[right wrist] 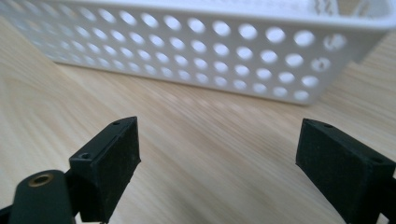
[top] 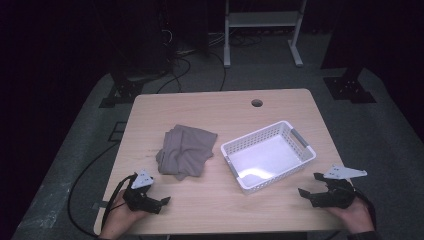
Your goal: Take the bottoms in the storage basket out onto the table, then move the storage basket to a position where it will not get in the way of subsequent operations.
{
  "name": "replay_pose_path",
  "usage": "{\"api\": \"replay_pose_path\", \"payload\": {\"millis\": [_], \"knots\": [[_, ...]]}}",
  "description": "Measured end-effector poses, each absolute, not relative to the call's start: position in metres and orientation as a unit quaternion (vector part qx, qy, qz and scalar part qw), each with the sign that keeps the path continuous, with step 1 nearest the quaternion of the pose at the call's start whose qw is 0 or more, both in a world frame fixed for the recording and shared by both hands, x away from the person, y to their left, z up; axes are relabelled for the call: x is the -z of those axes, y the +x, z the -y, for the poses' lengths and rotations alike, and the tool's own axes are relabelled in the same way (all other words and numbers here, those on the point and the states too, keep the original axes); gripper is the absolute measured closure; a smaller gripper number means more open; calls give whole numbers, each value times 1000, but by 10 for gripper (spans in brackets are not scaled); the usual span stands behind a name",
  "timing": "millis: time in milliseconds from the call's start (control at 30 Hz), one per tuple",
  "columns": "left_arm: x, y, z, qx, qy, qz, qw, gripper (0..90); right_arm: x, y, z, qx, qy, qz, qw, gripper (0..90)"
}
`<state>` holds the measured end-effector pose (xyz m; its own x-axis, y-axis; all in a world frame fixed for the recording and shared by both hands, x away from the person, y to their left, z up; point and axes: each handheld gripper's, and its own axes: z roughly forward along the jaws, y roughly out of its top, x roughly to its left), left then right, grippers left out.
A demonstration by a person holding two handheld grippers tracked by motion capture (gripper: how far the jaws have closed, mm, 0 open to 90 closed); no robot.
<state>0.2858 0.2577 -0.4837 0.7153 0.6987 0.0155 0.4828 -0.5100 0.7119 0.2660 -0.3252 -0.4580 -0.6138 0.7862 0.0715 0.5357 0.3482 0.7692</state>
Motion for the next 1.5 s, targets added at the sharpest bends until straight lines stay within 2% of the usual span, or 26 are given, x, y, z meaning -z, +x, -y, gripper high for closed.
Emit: {"api": "replay_pose_path", "payload": {"millis": [700, 1267, 1500], "knots": [[484, 286, -258, -155, 853, -351, 353, 0, 422, 266, 286, -440, 359, -811, 142, 127], [484, 285, -258, -156, 852, -354, 353, 0, 416, 285, 241, -453, 323, -822, 121, 132], [484, 285, -258, -156, 852, -354, 353, 0, 411, 289, 220, -465, 305, -824, 108, 162]]}}
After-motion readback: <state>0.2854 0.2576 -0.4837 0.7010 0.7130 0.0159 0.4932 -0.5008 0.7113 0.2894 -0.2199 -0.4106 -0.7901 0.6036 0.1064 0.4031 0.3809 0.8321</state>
